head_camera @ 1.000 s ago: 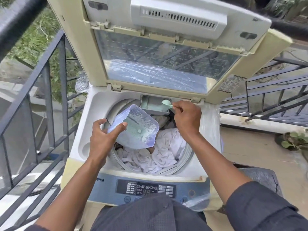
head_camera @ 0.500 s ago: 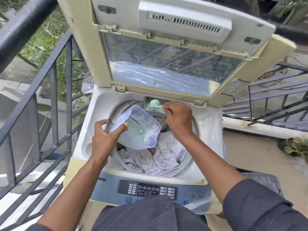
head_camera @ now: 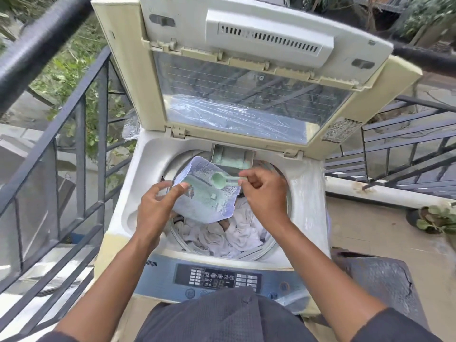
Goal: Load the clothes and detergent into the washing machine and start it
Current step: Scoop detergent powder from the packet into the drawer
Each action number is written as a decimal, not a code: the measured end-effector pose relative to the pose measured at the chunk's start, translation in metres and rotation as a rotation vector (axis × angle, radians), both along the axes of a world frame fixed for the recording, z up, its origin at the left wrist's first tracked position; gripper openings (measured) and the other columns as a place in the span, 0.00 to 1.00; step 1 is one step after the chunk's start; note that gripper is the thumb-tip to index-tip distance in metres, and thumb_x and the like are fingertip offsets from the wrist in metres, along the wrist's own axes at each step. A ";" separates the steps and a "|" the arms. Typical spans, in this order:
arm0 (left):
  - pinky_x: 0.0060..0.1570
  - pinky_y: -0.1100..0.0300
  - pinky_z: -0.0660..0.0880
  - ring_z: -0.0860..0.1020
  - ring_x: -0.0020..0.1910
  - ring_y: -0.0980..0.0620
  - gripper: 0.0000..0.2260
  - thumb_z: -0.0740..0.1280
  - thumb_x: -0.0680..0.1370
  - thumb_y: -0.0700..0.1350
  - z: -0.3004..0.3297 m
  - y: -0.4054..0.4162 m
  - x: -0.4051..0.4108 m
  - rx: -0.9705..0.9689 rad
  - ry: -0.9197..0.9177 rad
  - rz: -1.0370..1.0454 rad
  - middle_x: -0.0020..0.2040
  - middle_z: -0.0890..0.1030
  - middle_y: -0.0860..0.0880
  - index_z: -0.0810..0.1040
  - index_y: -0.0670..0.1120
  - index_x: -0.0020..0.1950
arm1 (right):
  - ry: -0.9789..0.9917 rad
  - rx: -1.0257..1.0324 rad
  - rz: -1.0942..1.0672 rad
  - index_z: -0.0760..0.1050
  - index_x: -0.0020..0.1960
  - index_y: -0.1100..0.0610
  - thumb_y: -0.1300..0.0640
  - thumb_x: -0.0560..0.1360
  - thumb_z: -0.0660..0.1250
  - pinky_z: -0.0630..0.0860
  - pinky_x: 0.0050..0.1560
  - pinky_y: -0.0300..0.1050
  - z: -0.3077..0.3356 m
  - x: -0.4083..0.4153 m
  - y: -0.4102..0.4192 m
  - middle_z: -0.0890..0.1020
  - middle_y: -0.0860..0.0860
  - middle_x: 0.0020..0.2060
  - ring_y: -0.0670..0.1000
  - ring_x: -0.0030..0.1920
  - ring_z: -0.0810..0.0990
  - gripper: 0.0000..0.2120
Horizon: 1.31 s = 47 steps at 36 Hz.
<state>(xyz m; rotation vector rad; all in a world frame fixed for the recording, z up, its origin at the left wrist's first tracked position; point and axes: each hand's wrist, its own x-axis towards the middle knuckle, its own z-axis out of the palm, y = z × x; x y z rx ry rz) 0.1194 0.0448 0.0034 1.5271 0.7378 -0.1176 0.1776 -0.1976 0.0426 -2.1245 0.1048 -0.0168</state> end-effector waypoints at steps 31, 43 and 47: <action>0.47 0.51 0.86 0.89 0.49 0.43 0.13 0.74 0.69 0.67 0.027 -0.030 -0.015 -0.275 -0.091 -0.078 0.46 0.90 0.52 0.88 0.63 0.48 | 0.108 0.137 0.075 0.67 0.76 0.39 0.38 0.75 0.72 0.78 0.67 0.50 0.018 -0.075 -0.014 0.80 0.32 0.64 0.39 0.66 0.78 0.32; 0.48 0.50 0.86 0.89 0.52 0.44 0.19 0.66 0.75 0.72 0.056 -0.118 0.002 -0.192 -0.180 -0.289 0.55 0.89 0.47 0.86 0.62 0.54 | 0.107 0.204 -0.027 0.52 0.83 0.43 0.33 0.70 0.74 0.78 0.68 0.57 0.040 -0.091 -0.074 0.75 0.42 0.73 0.44 0.70 0.77 0.50; 0.52 0.36 0.85 0.88 0.49 0.42 0.30 0.61 0.74 0.78 0.071 -0.158 0.004 -0.090 -0.194 -0.385 0.56 0.88 0.48 0.82 0.60 0.63 | 0.070 0.123 -0.060 0.47 0.85 0.46 0.33 0.70 0.74 0.71 0.73 0.57 0.051 -0.094 -0.112 0.70 0.46 0.78 0.48 0.76 0.71 0.54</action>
